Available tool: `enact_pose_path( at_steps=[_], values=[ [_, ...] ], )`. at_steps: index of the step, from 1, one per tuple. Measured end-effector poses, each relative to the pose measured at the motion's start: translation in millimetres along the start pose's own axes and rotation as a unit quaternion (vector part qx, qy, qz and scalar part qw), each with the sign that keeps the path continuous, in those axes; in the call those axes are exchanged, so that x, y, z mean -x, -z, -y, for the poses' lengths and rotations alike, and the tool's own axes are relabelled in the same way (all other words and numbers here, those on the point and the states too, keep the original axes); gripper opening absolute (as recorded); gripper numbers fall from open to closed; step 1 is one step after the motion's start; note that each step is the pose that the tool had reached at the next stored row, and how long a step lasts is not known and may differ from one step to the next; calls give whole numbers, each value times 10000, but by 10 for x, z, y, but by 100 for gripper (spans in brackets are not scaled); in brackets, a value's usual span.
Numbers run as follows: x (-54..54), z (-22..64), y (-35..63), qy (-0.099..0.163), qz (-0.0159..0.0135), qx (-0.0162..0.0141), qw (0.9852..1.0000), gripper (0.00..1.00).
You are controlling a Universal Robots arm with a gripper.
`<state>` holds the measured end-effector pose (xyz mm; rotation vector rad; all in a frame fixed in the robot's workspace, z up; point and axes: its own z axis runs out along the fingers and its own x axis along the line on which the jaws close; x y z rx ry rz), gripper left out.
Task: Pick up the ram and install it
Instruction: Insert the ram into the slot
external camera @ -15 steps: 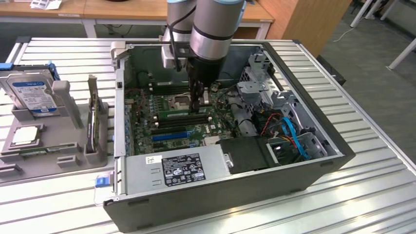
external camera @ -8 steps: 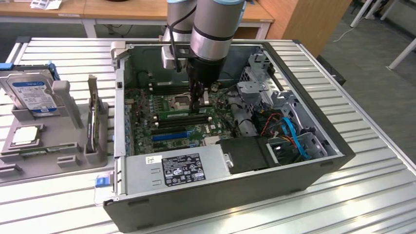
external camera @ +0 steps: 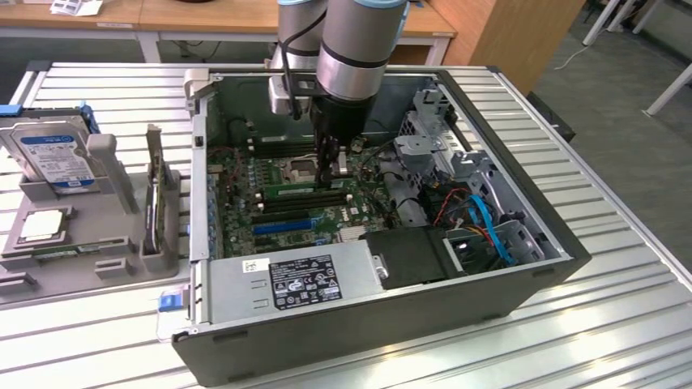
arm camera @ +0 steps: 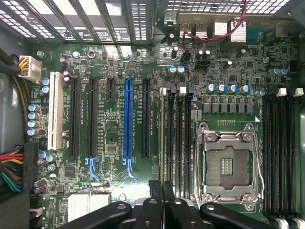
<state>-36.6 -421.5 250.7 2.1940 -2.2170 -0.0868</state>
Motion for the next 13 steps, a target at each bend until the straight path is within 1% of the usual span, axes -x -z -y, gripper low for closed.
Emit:
enact_pose_path(
  at_steps=[5,13],
  values=[
    [0,-3,-5,3,34,-34,10000,11],
    [-4,-4,-12,2,36,-37,10000,11]
  ],
)
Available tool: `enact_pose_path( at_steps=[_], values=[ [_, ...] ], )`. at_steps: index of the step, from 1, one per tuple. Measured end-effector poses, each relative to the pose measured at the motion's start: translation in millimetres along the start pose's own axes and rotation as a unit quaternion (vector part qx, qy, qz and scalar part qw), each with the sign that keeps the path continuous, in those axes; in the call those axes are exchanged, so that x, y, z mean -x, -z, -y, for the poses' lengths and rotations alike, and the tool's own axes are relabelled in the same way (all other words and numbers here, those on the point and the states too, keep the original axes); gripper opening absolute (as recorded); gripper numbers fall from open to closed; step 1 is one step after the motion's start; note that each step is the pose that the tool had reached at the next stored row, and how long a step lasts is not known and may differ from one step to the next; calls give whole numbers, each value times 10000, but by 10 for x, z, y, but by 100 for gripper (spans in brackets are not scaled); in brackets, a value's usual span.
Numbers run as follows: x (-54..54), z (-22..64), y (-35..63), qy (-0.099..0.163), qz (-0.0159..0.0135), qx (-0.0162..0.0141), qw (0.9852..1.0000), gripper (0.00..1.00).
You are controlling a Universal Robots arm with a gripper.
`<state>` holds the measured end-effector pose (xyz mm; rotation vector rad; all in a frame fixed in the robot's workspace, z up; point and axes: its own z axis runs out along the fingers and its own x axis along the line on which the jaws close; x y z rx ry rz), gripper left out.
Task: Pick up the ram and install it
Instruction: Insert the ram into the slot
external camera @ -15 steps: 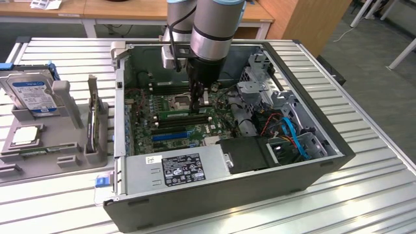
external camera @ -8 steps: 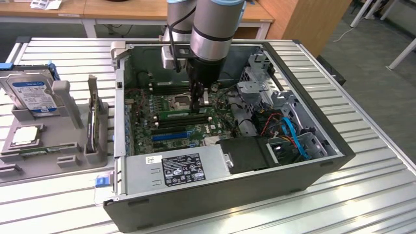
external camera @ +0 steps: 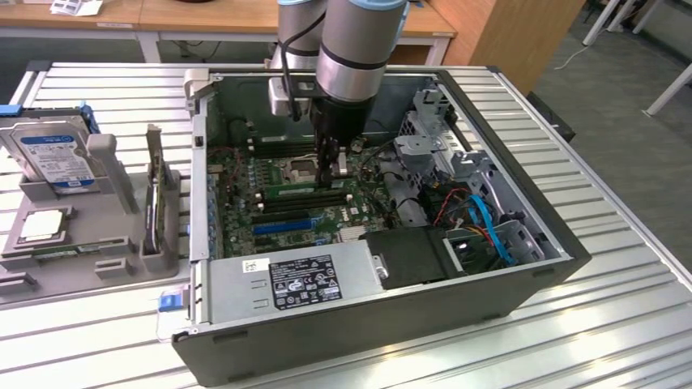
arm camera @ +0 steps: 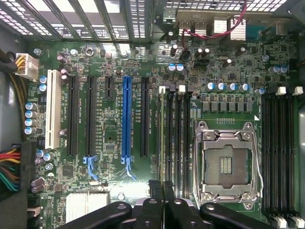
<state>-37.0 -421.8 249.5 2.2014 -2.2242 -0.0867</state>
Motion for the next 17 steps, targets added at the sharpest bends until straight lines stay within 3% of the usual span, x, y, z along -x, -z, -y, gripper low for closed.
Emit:
enact_pose_path(
  at_steps=[17],
  values=[
    [7,-7,-83,0,0,-10,10000,11]
  ],
)
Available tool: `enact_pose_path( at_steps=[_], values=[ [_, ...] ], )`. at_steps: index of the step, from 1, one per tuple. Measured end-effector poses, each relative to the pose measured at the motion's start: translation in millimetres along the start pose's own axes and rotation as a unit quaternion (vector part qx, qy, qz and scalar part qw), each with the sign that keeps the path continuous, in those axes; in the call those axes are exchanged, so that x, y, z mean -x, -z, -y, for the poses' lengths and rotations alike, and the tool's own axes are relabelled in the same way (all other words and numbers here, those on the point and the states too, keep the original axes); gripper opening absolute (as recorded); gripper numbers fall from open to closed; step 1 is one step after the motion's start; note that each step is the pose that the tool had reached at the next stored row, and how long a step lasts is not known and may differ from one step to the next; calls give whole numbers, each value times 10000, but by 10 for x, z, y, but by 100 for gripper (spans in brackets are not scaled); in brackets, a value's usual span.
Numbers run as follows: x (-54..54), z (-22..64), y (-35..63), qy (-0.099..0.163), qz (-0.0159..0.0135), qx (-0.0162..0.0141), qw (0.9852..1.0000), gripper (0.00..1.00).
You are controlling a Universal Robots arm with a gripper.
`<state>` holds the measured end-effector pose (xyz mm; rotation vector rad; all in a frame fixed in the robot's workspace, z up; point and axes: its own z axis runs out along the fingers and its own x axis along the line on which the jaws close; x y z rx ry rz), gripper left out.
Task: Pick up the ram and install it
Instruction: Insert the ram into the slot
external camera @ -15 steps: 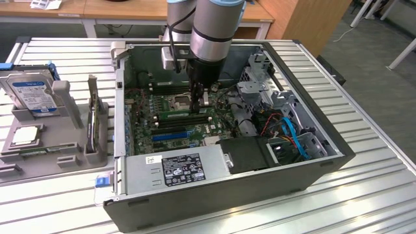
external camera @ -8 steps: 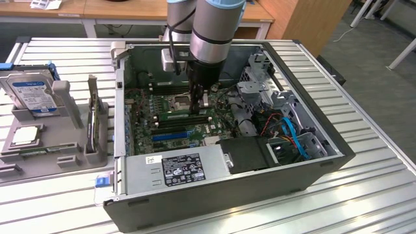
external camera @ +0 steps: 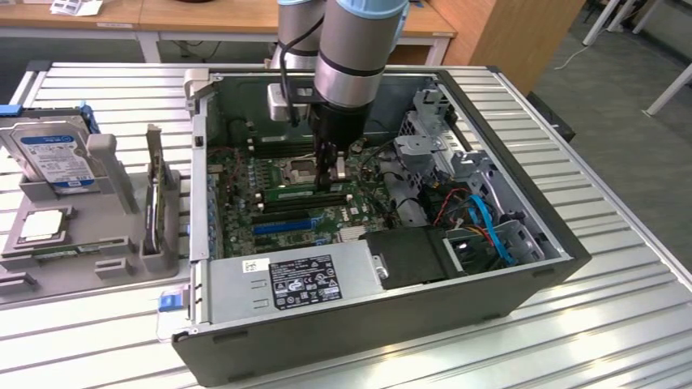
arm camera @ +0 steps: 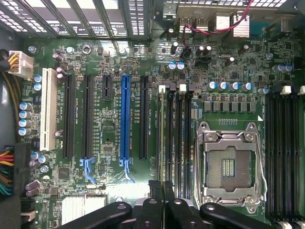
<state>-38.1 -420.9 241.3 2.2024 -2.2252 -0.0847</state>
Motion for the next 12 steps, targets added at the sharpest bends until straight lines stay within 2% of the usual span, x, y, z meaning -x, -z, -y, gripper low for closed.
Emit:
enact_pose_path(
  at_steps=[12],
  values=[
    [0,-1,-19,0,0,-10,10000,11]
  ],
)
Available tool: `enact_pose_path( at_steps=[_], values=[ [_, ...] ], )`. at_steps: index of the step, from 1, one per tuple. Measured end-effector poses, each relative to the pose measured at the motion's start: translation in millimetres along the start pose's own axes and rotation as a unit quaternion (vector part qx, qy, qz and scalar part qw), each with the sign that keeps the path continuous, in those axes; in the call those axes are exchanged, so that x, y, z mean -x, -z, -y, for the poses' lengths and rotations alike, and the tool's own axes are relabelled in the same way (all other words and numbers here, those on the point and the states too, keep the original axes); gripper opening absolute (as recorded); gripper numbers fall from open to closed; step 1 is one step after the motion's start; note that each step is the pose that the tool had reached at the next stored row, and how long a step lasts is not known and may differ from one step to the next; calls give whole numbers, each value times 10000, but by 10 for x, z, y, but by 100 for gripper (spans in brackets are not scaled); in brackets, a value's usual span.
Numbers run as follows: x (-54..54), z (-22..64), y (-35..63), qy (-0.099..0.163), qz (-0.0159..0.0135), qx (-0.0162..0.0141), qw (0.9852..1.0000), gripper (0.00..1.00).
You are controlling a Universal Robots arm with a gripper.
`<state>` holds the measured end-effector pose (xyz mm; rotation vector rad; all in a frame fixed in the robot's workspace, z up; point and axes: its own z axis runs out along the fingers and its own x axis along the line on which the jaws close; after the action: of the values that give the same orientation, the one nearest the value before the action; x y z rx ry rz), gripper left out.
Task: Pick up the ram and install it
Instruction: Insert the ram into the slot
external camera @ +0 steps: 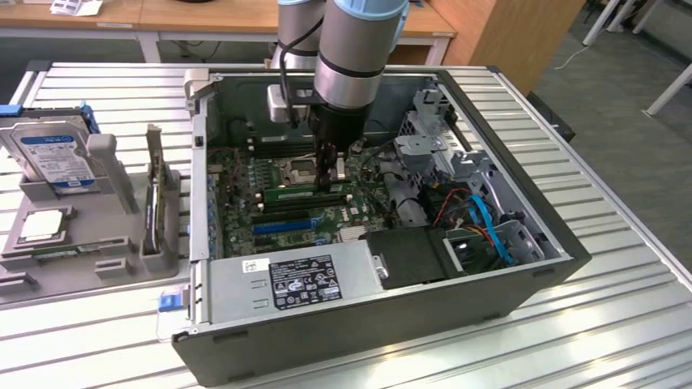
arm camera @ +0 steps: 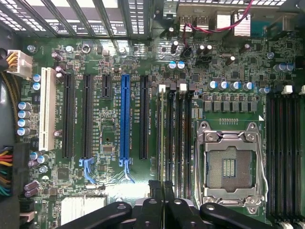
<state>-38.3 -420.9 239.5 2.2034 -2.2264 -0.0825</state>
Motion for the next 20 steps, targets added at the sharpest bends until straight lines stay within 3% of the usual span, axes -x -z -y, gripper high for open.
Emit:
enact_pose_path(
  at_steps=[20],
  values=[
    [-2,1,-48,0,0,-3,10000,11]
  ],
)
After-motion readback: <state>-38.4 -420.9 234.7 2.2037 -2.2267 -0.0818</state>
